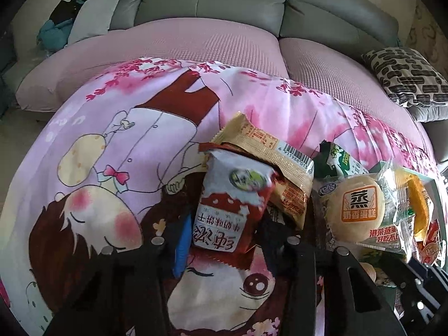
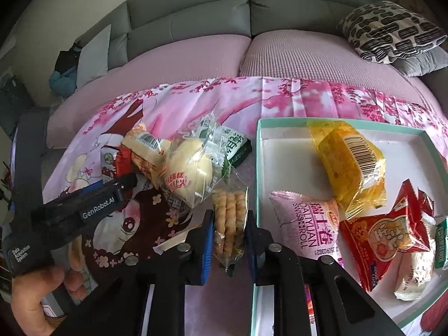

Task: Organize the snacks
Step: 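Grasp the red-and-white milk biscuit box with the left tool while the right tool grasps the clear biscuit-stick bag, then carry the biscuit box and biscuit-stick bag over the tray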

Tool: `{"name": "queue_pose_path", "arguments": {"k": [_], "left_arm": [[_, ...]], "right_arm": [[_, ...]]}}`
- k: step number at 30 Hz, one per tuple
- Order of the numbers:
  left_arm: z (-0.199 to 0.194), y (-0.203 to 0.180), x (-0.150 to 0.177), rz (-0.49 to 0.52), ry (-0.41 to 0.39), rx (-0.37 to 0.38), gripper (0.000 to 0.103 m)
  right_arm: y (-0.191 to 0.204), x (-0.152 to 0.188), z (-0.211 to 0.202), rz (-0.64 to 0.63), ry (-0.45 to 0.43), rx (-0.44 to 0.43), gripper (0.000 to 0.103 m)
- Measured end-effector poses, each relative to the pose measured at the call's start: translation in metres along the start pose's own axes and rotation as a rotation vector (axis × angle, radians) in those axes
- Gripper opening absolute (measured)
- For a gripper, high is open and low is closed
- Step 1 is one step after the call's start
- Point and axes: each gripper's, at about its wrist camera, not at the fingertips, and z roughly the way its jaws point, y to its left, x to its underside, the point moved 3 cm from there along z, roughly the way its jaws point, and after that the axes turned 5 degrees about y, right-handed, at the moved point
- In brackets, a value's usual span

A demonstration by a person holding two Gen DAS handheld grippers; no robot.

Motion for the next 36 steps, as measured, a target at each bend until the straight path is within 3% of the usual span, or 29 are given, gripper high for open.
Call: {"name": "queue_pose_path", "arguments": {"k": [11,22,30,36], "left_arm": [[-0.038,0.007,-0.008,-0.023,-0.078,0.01,0.041],[-0.074,-0.011,-0.014,0.016,-0.152,0.025,0.041],[-0.097,-0.058,-0.015,0.097,-0.208,0.092,0.041],[-0.093,-0.112,-0.006,0.193,-0.188,0.149,0.041]], "right_arm": [[-0.006,-0.008,-0.036,0.014,-0.098,-0.018,0.021],[-0.017,-0.008,-0.046,0.038,-0.115,-0.024,0.021],[-0.054,-0.009,-0.07,0.112,-0.171,0.015,0.021],[-0.105,-0.005,-0.089,0.212,-0.207,0.076,0.021]]}}
